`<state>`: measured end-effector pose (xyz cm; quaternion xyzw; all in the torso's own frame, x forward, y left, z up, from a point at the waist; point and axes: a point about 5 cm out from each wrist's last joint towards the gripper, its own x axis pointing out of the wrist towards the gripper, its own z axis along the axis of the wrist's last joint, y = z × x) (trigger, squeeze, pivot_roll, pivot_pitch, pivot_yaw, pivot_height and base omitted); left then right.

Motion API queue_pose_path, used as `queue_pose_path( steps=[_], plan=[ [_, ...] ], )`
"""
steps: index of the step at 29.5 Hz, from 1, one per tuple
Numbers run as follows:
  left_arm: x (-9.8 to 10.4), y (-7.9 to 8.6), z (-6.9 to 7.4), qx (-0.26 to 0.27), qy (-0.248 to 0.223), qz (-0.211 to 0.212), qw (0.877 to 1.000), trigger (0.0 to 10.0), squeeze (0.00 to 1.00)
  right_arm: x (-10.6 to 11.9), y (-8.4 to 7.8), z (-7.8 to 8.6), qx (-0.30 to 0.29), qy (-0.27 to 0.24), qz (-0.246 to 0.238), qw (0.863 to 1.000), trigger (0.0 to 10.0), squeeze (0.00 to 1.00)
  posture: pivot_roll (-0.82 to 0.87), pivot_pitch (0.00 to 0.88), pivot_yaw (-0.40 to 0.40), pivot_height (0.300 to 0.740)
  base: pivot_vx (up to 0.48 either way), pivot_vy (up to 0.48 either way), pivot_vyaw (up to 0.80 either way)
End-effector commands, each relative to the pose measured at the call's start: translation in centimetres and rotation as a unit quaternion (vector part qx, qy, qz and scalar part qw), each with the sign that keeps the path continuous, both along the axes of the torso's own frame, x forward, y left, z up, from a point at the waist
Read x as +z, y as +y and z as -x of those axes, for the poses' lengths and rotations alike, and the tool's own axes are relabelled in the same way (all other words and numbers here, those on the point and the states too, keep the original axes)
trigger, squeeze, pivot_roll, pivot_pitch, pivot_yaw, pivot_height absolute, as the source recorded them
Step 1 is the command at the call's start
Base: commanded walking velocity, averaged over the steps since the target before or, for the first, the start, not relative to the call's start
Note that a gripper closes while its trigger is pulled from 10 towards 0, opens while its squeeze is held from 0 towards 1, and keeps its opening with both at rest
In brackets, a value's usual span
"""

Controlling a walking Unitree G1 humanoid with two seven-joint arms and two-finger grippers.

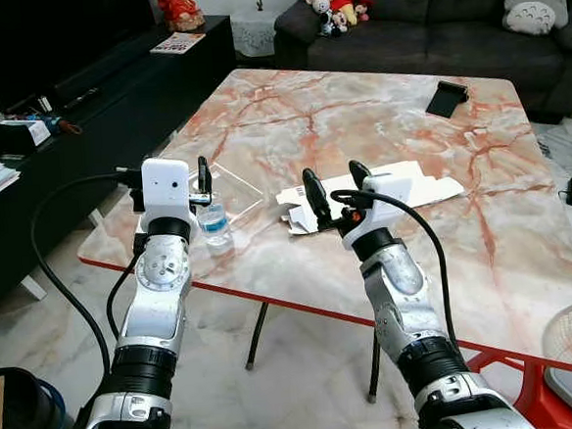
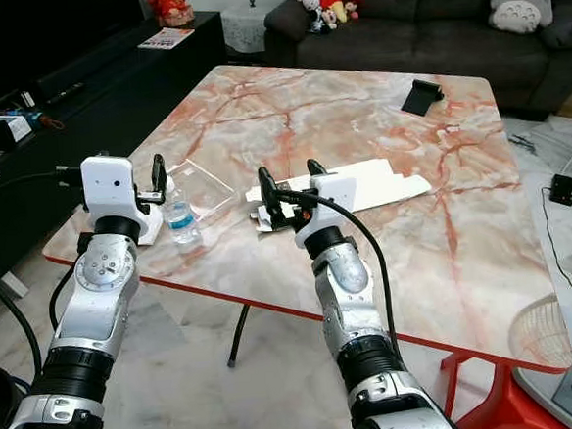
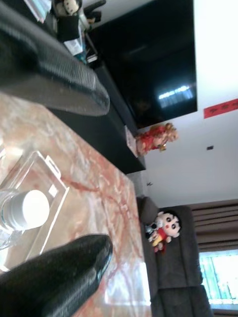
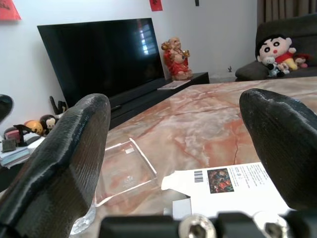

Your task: Picking trash to rubbish bin

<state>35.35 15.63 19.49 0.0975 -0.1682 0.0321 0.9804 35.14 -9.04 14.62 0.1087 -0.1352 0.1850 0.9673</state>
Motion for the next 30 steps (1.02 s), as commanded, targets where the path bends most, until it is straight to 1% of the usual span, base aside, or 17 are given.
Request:
queue_pose_path(
  steps=[1,5,10,14,16,17,18,19,22,23,24,28,30],
  plan=[
    [0.1,0.2,-0.3,-0.003,0.009,-0.006,1.000,10.0,1.00,0.3,0.2,0.0,0.005,-0.003,-0.002,1.000,10.0,0.00,0.03,0.050,0.007,0.740,0.000,0.000,0.00],
    [-0.1,0.0,-0.5,-0.012,0.017,-0.008,1.000,10.0,1.00,0.3,0.3,0.0,0.006,-0.002,-0.001,1.000,10.0,0.00,0.03,0.050,0.007,0.740,0.000,0.000,0.00],
    [0.0,-0.2,-1.0,-0.017,0.024,0.000,1.000,10.0,1.00,0.2,0.2,0.0,0.006,0.000,0.000,1.000,10.0,0.00,0.03,0.053,0.007,0.740,0.000,0.000,0.00],
    [-0.1,-0.3,-1.2,-0.017,0.027,0.001,1.000,10.0,1.00,0.1,0.2,0.1,0.006,0.000,0.001,1.000,10.0,0.00,0.03,0.054,0.008,0.740,0.000,0.000,0.00],
    [0.3,-1.2,-1.3,-0.043,0.022,-0.015,0.999,10.0,1.00,0.1,0.2,0.1,0.006,0.000,0.000,1.000,10.0,0.00,0.03,0.055,0.008,0.740,0.000,0.000,0.00],
    [0.3,-1.2,-1.3,-0.043,0.022,-0.015,0.999,10.0,1.00,0.1,0.2,0.1,0.006,0.000,0.000,1.000,10.0,0.00,0.03,0.055,0.008,0.740,0.000,0.000,0.00],
    [0.8,-3.0,-1.1,-0.100,0.007,-0.058,0.993,10.0,1.00,0.0,0.3,0.1,0.006,0.002,0.001,1.000,10.0,0.00,0.03,0.054,0.006,0.740,0.000,0.000,0.00],
    [0.9,-3.9,-0.9,-0.131,0.004,-0.064,0.989,10.0,0.00,0.0,0.3,0.1,0.007,0.003,0.001,1.000,10.0,0.00,0.03,0.054,0.006,0.740,0.000,0.000,0.00],
    [0.7,-5.9,-0.6,-0.186,0.011,-0.061,0.981,10.0,0.00,-0.1,0.3,0.1,0.006,0.005,0.002,1.000,10.0,0.00,0.03,0.056,0.010,0.740,0.000,0.000,0.00],
    [0.7,-5.9,-0.6,-0.186,0.011,-0.061,0.981,10.0,0.00,-0.1,0.3,0.1,0.006,0.005,0.002,1.000,10.0,0.00,0.03,0.056,0.010,0.740,0.000,0.000,0.00],
    [0.0,-6.2,-0.7,-0.183,0.025,-0.062,0.981,10.0,0.00,-0.1,0.2,0.1,0.003,0.004,0.001,1.000,10.0,0.00,0.03,0.056,0.010,0.740,0.000,0.000,0.00],
    [-1.3,-6.2,-0.8,-0.175,0.047,-0.067,0.981,10.0,0.00,-0.3,-0.2,0.1,-0.004,0.007,0.003,1.000,10.0,0.00,0.02,0.057,0.013,0.740,0.000,0.000,0.00],
    [-1.5,-6.1,-0.7,-0.170,0.050,-0.071,0.982,10.0,0.00,-0.4,-0.4,0.1,-0.007,0.010,0.003,1.000,10.0,0.00,0.02,0.057,0.011,0.740,0.000,0.000,0.00]
  ],
)
